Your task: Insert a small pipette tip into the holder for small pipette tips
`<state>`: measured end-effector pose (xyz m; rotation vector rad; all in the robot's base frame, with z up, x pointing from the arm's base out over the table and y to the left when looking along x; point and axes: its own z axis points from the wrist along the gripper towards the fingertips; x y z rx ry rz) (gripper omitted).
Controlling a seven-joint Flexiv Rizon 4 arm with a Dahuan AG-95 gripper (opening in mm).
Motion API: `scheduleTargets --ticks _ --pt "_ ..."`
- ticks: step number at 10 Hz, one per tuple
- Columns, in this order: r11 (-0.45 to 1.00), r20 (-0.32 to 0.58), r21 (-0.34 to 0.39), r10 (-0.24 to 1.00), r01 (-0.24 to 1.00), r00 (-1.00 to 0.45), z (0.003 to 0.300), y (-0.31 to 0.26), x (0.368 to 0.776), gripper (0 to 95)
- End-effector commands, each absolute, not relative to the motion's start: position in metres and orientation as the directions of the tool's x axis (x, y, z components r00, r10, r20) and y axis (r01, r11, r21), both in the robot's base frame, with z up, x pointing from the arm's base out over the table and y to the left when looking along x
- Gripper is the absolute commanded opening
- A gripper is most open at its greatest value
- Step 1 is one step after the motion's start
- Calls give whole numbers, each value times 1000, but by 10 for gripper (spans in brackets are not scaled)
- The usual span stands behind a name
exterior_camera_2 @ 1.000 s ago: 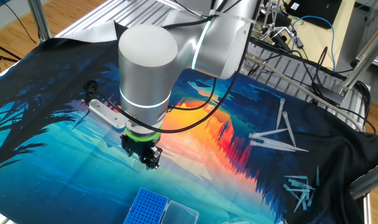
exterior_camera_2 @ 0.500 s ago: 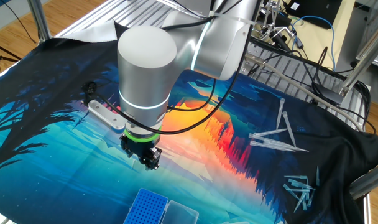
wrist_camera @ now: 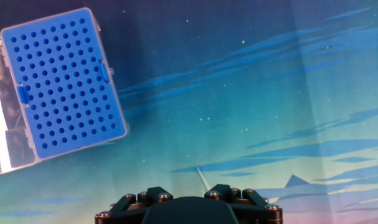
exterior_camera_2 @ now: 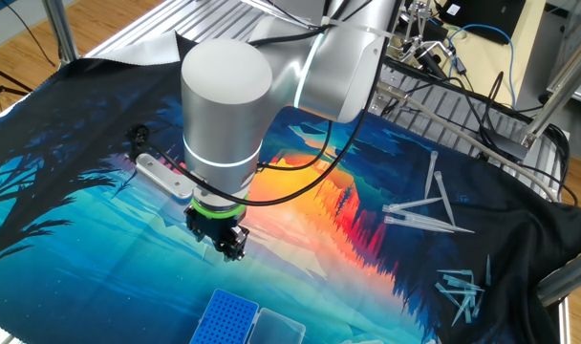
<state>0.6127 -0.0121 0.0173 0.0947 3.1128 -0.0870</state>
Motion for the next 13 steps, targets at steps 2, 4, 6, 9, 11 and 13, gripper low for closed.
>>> scheduleTargets --ticks 2,4,6,9,11,13 --pt "997 -27 -54 60 62 -998 17 -12 613 570" --pt "997 -27 -54 60 62 -998 17 -12 613 570" --pt "994 -15 -69 -90 -89 -996 18 -12 613 380" --pt "994 -15 -69 -90 -89 -996 19 -13 612 380" --pt "992 -15 -69 -107 -105 -994 22 -15 611 380" --pt "989 -12 -70 -133 -132 -991 25 -18 608 380"
